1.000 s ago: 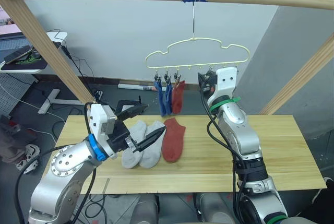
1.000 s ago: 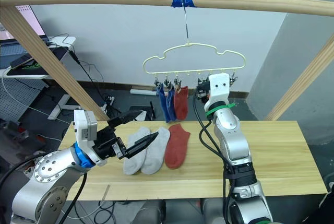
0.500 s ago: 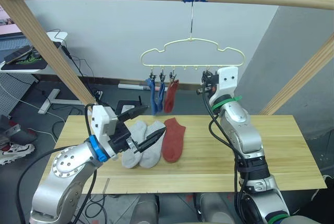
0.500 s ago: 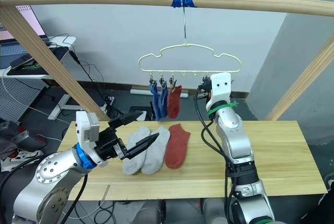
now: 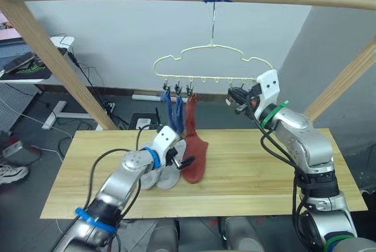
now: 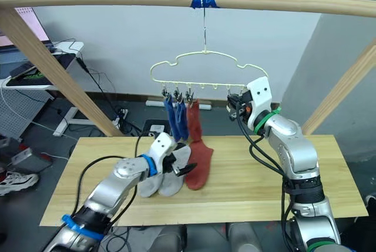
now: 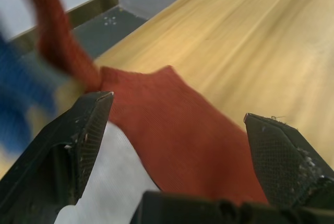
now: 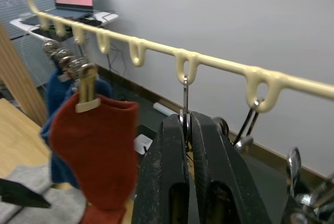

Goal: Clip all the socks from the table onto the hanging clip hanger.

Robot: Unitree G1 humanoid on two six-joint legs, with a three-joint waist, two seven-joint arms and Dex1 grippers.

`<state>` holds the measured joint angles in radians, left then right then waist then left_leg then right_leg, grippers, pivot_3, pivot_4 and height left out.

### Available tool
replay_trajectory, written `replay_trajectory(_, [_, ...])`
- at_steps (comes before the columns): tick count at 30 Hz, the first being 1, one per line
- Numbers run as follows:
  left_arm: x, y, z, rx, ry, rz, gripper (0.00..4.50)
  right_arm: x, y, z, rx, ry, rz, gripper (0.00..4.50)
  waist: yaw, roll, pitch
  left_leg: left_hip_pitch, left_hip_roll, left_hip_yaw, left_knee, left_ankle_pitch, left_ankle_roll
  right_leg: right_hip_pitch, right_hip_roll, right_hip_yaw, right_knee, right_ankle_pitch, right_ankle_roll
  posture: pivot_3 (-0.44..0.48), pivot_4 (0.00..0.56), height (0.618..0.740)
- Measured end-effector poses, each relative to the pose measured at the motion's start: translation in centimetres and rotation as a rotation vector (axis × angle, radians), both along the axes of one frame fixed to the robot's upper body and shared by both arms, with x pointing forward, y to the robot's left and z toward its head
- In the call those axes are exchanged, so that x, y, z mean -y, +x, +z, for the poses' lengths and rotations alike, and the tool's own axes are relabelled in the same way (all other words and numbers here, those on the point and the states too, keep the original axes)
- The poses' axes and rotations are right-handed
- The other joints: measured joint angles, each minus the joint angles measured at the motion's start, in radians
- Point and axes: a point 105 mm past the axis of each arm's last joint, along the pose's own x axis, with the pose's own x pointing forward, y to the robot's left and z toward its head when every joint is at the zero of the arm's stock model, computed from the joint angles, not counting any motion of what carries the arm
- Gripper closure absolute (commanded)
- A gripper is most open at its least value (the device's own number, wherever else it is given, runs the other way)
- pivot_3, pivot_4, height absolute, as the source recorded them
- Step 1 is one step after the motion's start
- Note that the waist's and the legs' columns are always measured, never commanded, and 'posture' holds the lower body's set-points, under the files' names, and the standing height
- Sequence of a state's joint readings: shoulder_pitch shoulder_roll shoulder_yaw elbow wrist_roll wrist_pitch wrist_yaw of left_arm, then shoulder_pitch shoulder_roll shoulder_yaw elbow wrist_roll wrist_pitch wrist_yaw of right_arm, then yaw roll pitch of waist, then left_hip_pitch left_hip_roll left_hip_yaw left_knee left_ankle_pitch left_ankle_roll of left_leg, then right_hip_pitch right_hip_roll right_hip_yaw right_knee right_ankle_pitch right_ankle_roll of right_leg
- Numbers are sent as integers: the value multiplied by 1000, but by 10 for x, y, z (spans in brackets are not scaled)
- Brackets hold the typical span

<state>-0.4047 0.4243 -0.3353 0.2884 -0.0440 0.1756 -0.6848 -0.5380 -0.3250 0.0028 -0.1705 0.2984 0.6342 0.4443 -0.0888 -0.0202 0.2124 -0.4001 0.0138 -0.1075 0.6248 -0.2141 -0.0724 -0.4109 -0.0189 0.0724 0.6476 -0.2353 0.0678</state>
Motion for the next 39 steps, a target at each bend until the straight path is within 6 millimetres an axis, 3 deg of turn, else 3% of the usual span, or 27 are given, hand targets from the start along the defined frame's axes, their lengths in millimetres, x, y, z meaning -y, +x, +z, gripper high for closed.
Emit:
replay_trajectory(4, [5, 15, -15, -18, 39, -17, 0, 1, -1, 1, 0, -1, -11, 4488, -3, 0, 0, 0, 0, 0, 0, 0, 0, 0, 0, 0, 0, 0, 0, -145, 180, 740])
replay_trajectory(9, [-3, 12, -45, -79, 124, -42, 0, 3, -3, 2, -1, -1, -23, 4488, -11, 0, 0, -1, 0, 0, 0, 0, 0, 0, 0, 0, 0, 0, 1, -183, 188, 740])
replay_trajectory(14, [12, 20, -49, -68, 123, -71, 0, 2, -6, 2, -14, 12, -44, 4488, -14, 0, 0, -1, -1, 0, 3, 0, 0, 2, -1, 1, -1, 1, 3, -195, 194, 740])
replay_trajectory(18, [18, 14, -52, -78, 112, -126, 815, 3, -7, 5, -6, 14, -52, 4500, -29, 0, 0, 0, -1, -1, 2, 0, 0, 2, 0, 0, 0, 1, 3, -196, 198, 740])
replay_trajectory(24, [24, 1, -57, -146, 99, -211, 2739, 2, -7, 4, -16, 22, -46, 4500, -37, 0, 0, 0, -1, -1, 1, 0, 0, 2, 0, 0, 0, 1, 3, -186, 198, 740])
replay_trajectory(30, [18, -28, -63, -222, 97, -325, 4299, 2, -7, 6, -12, 23, -42, 4500, -49, 0, 0, 0, -1, -1, 1, 0, 0, 2, 0, 0, 0, 1, 2, -176, 200, 740])
replay_trajectory(39, [-13, -73, -67, -235, 153, -360, 4497, 2, -4, 6, -8, 27, -42, 4500, -49, 1, 1, 1, 0, -1, 0, 0, 0, 1, 0, 0, 0, 0, 0, -161, 198, 740])
